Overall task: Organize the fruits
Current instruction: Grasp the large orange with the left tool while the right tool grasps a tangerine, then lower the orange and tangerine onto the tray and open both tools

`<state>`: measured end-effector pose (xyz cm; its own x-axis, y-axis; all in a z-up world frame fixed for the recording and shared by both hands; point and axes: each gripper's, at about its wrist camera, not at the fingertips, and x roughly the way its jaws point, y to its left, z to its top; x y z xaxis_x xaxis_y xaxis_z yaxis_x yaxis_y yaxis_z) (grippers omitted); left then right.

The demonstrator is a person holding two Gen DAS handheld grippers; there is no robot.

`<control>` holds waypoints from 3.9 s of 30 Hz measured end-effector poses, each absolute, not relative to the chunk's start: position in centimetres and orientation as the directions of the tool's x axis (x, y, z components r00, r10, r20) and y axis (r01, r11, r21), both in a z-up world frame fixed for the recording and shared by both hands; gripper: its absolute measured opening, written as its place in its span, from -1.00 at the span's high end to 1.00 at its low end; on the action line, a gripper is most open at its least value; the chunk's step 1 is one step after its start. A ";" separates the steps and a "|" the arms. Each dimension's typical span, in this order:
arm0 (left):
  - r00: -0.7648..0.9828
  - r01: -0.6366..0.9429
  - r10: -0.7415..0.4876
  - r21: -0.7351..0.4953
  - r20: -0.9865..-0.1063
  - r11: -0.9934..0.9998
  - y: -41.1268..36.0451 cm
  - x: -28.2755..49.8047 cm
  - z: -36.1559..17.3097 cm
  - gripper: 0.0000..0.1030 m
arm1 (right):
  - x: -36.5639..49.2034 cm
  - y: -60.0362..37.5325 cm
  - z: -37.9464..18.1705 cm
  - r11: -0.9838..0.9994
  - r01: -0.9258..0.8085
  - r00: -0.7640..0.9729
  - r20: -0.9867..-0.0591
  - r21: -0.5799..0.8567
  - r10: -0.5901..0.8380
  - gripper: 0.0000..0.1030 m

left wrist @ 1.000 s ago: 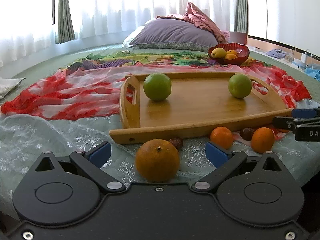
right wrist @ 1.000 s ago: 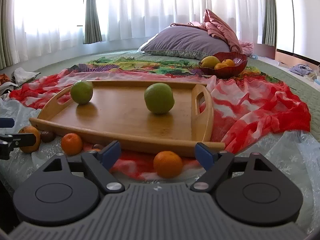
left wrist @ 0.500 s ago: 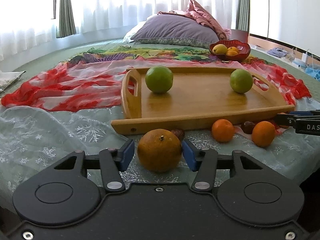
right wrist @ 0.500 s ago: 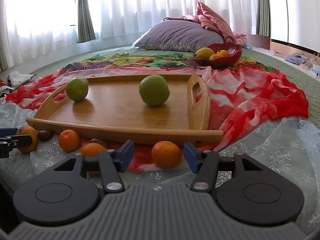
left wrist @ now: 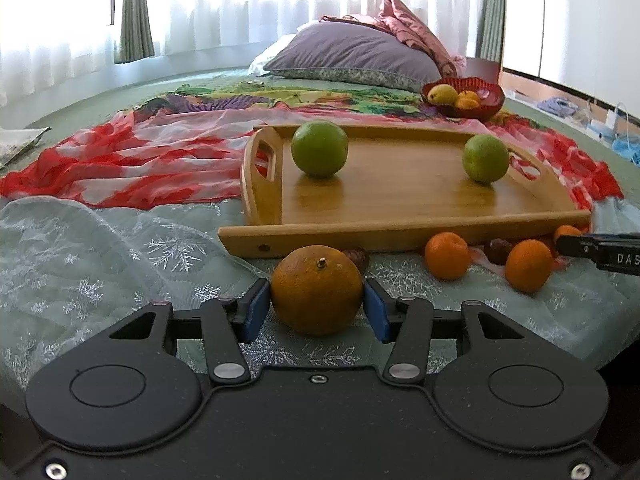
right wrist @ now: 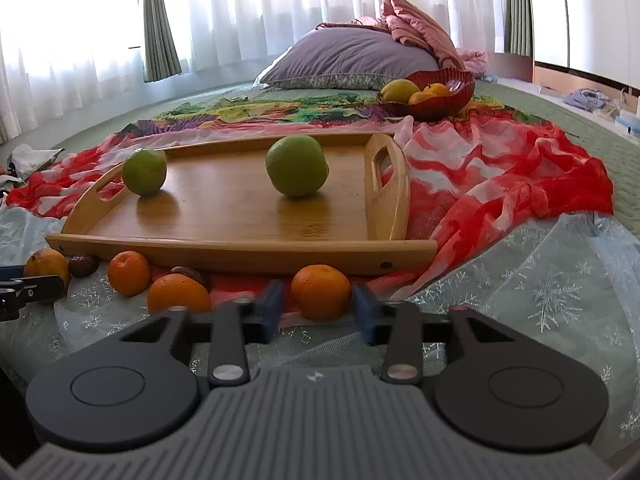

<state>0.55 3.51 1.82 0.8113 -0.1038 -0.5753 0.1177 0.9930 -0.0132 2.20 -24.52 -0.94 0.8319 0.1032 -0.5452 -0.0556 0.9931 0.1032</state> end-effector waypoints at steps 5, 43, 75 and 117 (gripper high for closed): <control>0.832 0.108 -0.108 -0.033 -0.544 0.994 3.8 0.1 2.9 0.07 | 1.9 -24.6 -0.2 0.994 -0.045 0.847 -0.525 0.096 0.089 0.30; 0.823 0.110 -0.118 -0.047 -0.556 0.993 1.7 11.9 2.2 0.07 | 10.1 -21.5 -0.1 0.998 -0.053 0.851 -0.523 0.021 0.056 0.29; 0.827 0.114 -0.108 -0.023 -0.552 0.993 1.1 12.9 1.7 0.05 | 10.1 -21.3 -0.4 0.998 -0.058 0.848 -0.527 0.014 0.057 0.28; 0.860 0.135 -0.136 -0.037 -0.492 0.990 2.9 6.6 3.7 -0.38 | 5.8 -20.8 1.5 0.990 -0.133 0.862 -0.487 0.055 0.143 0.16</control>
